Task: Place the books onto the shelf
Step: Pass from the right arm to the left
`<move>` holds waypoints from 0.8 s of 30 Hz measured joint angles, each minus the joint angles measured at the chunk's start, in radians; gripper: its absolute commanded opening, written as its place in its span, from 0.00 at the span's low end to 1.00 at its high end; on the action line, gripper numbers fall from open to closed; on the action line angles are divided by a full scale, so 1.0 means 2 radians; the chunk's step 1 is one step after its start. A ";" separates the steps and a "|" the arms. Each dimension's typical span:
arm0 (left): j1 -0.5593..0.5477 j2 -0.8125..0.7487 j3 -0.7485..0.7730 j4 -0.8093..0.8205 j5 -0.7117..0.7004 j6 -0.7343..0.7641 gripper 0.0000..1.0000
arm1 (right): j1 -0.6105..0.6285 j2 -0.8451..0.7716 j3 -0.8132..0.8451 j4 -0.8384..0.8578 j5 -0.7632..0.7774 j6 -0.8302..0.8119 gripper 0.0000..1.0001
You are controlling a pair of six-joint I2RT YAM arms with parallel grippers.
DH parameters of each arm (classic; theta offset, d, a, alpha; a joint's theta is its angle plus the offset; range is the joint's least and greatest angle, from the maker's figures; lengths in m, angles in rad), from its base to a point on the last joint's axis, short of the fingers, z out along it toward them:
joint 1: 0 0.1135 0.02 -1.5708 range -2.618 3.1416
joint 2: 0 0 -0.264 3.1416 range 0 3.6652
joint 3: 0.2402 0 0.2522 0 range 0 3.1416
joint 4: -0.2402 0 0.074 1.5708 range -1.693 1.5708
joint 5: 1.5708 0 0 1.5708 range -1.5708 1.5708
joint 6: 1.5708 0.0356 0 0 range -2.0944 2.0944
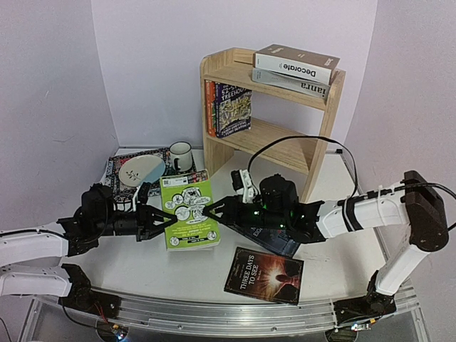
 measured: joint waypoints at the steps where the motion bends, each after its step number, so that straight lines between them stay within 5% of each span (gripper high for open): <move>1: 0.000 0.000 0.000 0.000 0.001 0.006 0.00 | 0.000 0.000 -0.004 0.003 0.001 0.001 0.62; 3: -0.001 0.001 0.000 -0.002 0.003 0.022 0.00 | 0.000 0.001 -0.016 0.014 0.001 -0.008 0.73; 7: -0.002 0.017 0.004 -0.029 -0.008 0.062 0.00 | 0.001 0.001 -0.036 0.021 0.006 -0.023 0.79; 14: -0.017 0.046 0.068 -0.169 -0.088 0.153 0.00 | 0.001 -0.005 -0.049 -0.035 0.034 -0.068 0.80; 24: -0.022 0.036 0.107 -0.231 -0.131 0.223 0.00 | 0.001 -0.075 -0.038 -0.160 0.089 -0.158 0.79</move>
